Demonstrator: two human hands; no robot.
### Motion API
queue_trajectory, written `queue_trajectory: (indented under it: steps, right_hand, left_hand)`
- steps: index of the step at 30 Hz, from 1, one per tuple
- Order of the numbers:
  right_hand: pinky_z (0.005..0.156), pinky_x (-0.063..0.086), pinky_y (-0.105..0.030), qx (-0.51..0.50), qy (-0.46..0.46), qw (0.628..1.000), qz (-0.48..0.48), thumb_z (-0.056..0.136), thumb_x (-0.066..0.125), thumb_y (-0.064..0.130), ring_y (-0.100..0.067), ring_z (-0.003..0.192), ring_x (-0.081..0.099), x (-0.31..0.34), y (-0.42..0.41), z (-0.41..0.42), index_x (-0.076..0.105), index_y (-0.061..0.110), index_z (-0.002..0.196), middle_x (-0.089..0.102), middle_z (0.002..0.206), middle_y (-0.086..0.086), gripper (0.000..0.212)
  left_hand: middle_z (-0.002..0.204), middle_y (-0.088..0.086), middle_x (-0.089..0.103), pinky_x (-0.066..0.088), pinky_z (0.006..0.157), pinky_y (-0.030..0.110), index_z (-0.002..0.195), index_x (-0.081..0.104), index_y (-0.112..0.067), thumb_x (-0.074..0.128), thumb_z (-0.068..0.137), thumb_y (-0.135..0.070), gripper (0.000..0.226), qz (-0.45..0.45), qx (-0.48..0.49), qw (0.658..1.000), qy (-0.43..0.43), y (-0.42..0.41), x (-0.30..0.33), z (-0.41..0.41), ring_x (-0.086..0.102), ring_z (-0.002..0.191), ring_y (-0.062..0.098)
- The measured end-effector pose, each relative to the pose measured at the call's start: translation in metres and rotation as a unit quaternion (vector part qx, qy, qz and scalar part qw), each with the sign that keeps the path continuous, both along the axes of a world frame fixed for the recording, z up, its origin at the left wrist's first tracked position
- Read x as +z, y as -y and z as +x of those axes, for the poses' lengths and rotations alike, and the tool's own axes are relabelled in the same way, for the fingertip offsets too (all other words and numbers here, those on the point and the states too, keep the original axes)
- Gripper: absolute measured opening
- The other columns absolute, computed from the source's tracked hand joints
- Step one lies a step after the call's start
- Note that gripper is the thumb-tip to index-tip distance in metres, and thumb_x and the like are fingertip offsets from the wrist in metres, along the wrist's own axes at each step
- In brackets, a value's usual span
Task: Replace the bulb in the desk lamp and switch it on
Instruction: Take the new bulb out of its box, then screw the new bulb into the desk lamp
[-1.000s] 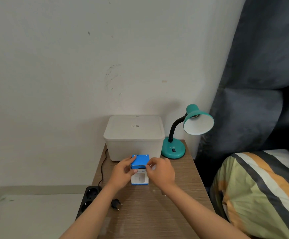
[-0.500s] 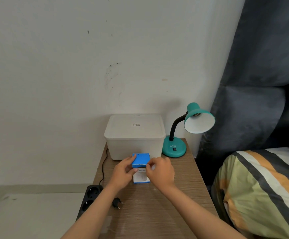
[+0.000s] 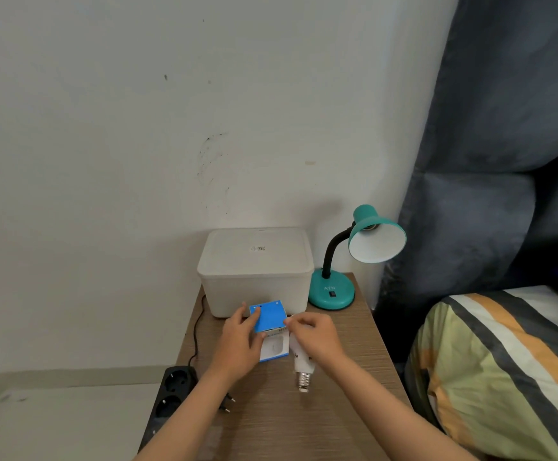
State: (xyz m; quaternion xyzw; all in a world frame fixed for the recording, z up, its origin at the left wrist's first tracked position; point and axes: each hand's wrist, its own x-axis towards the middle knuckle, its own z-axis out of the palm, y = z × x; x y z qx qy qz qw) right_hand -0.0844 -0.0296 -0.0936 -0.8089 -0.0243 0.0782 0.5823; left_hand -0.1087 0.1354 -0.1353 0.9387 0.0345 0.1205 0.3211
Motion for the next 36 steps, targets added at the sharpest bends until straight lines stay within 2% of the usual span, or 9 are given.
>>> queue_trajectory:
  steps: [3,5,8,13,19,22,26,30,36]
  right_hand:
    - [0.066,0.055,-0.035,0.038,-0.124,0.978,0.163,0.085,0.051,-0.001,-0.022,0.088,0.061,0.017,0.027,0.0,0.066,0.012,0.106,0.064,0.1,-0.006,0.029]
    - [0.085,0.054,-0.052,0.052,-0.164,0.952,0.255,0.082,0.042,-0.011,-0.031,0.099,0.058,0.025,0.049,0.003,0.056,0.008,0.12,0.056,0.11,-0.014,0.045]
    - [0.095,0.047,-0.055,0.024,-0.155,0.937,0.311,0.082,0.042,-0.014,-0.037,0.113,0.053,0.034,0.083,0.015,0.051,0.01,0.125,0.05,0.123,-0.018,0.05]
    - [0.077,0.057,-0.04,-0.091,-0.047,0.968,0.228,0.084,0.067,0.016,-0.028,0.105,0.061,0.048,0.123,0.034,0.053,0.021,0.116,0.057,0.12,-0.01,0.036]
    - [0.066,0.061,-0.04,-0.226,0.102,0.953,0.175,0.081,0.069,0.038,-0.022,0.081,0.069,0.053,0.132,0.051,0.053,0.035,0.1,0.063,0.1,-0.007,0.026]
    - [0.074,0.059,-0.044,-0.233,0.139,0.948,0.165,0.076,0.075,0.029,-0.023,0.082,0.068,0.046,0.132,0.063,0.056,0.036,0.102,0.064,0.098,-0.002,0.033]
    - [0.076,0.058,-0.037,-0.225,0.183,0.951,0.105,0.072,0.077,0.023,-0.021,0.08,0.069,0.037,0.129,0.081,0.053,0.033,0.113,0.059,0.111,-0.008,0.049]
    - [0.082,0.056,-0.032,-0.237,0.229,0.943,0.049,0.072,0.077,0.017,-0.026,0.088,0.065,0.035,0.126,0.098,0.053,0.031,0.116,0.046,0.112,-0.006,0.052]
    - [0.081,0.057,-0.033,-0.24,0.276,0.93,0.025,0.074,0.076,0.012,-0.018,0.086,0.062,0.031,0.116,0.115,0.054,0.025,0.121,0.039,0.111,-0.005,0.054]
  left_hand:
    - [0.152,0.007,0.024,0.025,0.108,0.029,0.141,0.036,-0.02,0.053,0.091,-0.028,0.053,-0.015,0.003,0.999,0.032,0.008,0.004,-0.003,0.022,0.139,0.021]
    - [0.151,0.004,0.024,0.026,0.107,0.028,0.139,0.038,-0.022,0.054,0.091,-0.028,0.052,-0.032,-0.001,0.998,0.05,0.014,0.009,-0.002,0.024,0.139,0.02]
    - [0.148,0.001,0.027,0.025,0.106,0.023,0.137,0.041,-0.024,0.055,0.09,-0.025,0.049,-0.055,-0.022,0.995,0.083,0.03,0.023,0.004,0.029,0.136,0.017]
    - [0.143,-0.004,0.034,0.026,0.107,0.021,0.131,0.047,-0.022,0.058,0.088,-0.019,0.044,-0.093,-0.071,0.982,0.146,0.068,0.058,0.029,0.032,0.133,0.009]
    - [0.138,-0.004,0.041,0.023,0.104,0.007,0.13,0.048,-0.022,0.058,0.087,-0.018,0.044,-0.098,-0.13,0.967,0.196,0.113,0.102,0.065,0.036,0.129,0.007]
    - [0.135,0.0,0.045,0.03,0.108,0.021,0.13,0.049,-0.017,0.056,0.086,-0.02,0.044,-0.099,-0.157,0.958,0.218,0.129,0.117,0.088,0.04,0.128,0.01]
    - [0.13,0.001,0.05,0.033,0.106,0.018,0.127,0.052,-0.015,0.057,0.087,-0.012,0.04,-0.085,-0.169,0.952,0.242,0.145,0.127,0.117,0.045,0.124,0.011]
    - [0.124,0.003,0.054,0.04,0.104,0.03,0.123,0.057,-0.013,0.054,0.086,-0.005,0.038,-0.069,-0.194,0.944,0.256,0.158,0.13,0.138,0.049,0.118,0.016]
    - [0.104,0.002,0.063,0.053,0.08,0.038,0.111,0.067,-0.013,0.056,0.087,-0.003,0.028,-0.082,-0.177,0.937,0.289,0.163,0.124,0.153,0.06,0.094,0.018]
